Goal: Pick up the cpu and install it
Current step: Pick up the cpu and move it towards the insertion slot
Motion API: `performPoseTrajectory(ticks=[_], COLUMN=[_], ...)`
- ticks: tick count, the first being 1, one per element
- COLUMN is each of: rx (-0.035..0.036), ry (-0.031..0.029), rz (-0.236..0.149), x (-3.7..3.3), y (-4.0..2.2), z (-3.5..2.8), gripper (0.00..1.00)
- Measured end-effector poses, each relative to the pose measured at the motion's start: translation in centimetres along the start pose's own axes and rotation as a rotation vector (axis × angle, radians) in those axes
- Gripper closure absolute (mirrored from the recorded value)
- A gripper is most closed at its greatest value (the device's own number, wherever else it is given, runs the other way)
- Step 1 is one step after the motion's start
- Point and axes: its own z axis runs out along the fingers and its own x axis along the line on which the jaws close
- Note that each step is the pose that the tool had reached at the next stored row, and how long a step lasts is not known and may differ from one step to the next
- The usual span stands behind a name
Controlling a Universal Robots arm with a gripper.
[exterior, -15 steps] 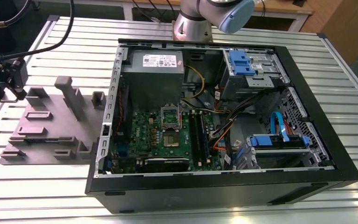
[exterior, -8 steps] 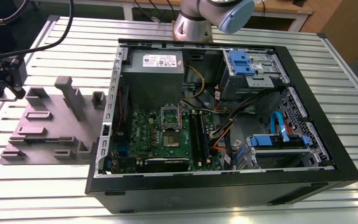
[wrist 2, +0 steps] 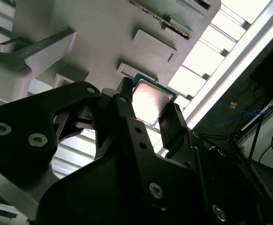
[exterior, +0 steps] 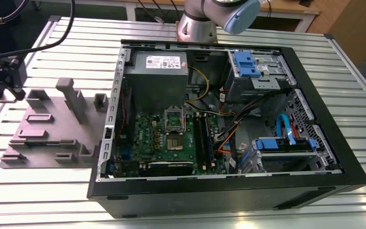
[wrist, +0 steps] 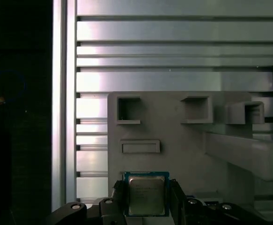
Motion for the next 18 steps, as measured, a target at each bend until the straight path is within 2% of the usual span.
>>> performPoseTrajectory(ticks=[10, 18], rx=[0.0000, 0.0000], ry=[-0.0001, 0.0000], rz=[0.000, 0.000], x=[-0.02, -0.03], y=[0.01, 0.03], z=[-0.13, -0.83], gripper=[0.53, 0.53])
